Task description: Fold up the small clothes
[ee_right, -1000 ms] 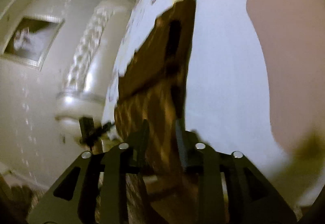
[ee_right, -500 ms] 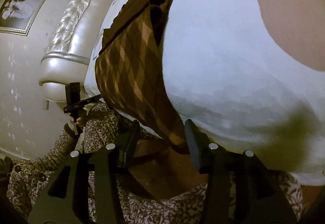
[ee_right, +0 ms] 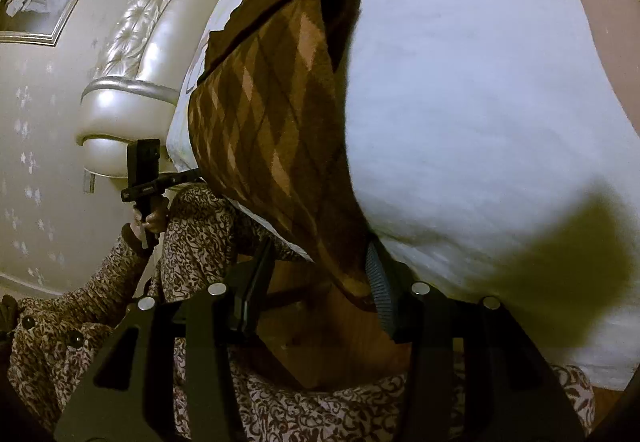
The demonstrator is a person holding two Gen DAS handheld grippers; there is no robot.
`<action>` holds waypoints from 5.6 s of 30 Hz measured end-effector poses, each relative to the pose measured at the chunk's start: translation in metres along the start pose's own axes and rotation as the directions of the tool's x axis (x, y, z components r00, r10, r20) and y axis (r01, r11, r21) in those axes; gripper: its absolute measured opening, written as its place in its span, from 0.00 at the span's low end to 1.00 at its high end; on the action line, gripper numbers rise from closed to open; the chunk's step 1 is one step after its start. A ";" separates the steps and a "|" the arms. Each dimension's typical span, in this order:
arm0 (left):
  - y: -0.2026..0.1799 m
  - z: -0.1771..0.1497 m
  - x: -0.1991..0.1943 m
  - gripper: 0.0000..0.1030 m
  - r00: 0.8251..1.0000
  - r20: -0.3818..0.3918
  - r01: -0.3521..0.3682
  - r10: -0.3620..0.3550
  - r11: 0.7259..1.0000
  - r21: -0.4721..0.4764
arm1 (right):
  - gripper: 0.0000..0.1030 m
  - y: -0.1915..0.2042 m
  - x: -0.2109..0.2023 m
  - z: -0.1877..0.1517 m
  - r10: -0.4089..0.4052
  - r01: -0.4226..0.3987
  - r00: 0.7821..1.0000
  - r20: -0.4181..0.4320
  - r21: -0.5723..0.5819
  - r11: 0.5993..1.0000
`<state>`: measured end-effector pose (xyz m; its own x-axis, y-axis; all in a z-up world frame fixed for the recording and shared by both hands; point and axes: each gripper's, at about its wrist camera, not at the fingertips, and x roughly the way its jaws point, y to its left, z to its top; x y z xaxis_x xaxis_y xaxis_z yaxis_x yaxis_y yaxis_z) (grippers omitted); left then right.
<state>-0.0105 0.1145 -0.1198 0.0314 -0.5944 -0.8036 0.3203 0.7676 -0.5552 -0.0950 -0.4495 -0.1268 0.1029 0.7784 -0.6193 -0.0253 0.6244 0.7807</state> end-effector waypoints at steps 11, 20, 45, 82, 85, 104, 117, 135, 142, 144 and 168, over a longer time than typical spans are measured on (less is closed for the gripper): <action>0.006 0.001 0.005 0.05 0.999 -0.028 -0.025 0.024 1.000 -0.015 | 0.45 0.010 0.011 0.003 0.006 -0.006 1.000 -0.014 -0.014 1.000; 0.008 -0.004 -0.018 0.04 0.991 0.091 0.096 -0.095 0.995 -0.016 | 0.06 0.019 0.011 0.002 0.051 -0.051 0.999 0.010 -0.014 0.999; 0.060 0.121 -0.060 0.04 0.767 0.573 0.543 -0.290 0.768 -0.338 | 0.06 -0.002 -0.050 0.132 0.362 -0.486 0.767 0.530 0.111 0.867; -0.066 0.115 -0.044 0.33 0.776 0.501 -0.569 0.383 0.769 0.291 | 0.41 -0.028 -0.049 0.139 0.217 -0.390 0.789 0.574 0.196 0.900; -0.076 0.125 -0.014 0.33 0.774 0.473 -0.615 0.421 0.675 0.406 | 0.41 -0.022 -0.048 0.139 0.209 -0.367 0.804 0.556 0.189 0.911; -0.065 0.153 0.023 0.24 0.741 0.417 -0.670 0.527 0.535 0.514 | 0.47 0.009 -0.026 0.151 0.070 -0.154 0.916 0.395 0.185 0.971; -0.063 0.155 0.020 0.20 0.744 0.417 -0.668 0.521 0.583 0.463 | 0.46 0.010 -0.025 0.150 -0.004 -0.075 0.923 0.385 0.188 0.979; -0.042 0.164 -0.006 0.08 0.857 0.371 -0.483 0.357 0.808 0.337 | 0.09 0.016 -0.017 0.164 0.137 -0.208 0.906 0.400 0.140 0.968; -0.019 0.188 -0.030 0.08 0.913 0.363 -0.247 0.186 0.960 0.131 | 0.09 0.003 -0.026 0.181 0.250 -0.374 0.832 0.495 0.168 0.912; -0.008 0.197 -0.033 0.08 0.924 0.354 -0.171 0.142 0.984 0.051 | 0.09 -0.002 -0.026 0.189 0.268 -0.410 0.813 0.518 0.181 0.894; 0.056 0.271 -0.022 0.00 0.918 0.374 0.011 0.132 0.934 -0.356 | 0.08 -0.044 0.001 0.261 0.265 -0.480 0.769 0.582 0.251 0.840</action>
<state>0.2630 0.1058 -0.0748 0.4255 -0.5342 -0.7305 -0.0374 0.7961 -0.6040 0.1660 -0.4930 -0.1403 0.6512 0.7263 -0.2199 0.1792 0.1344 0.9746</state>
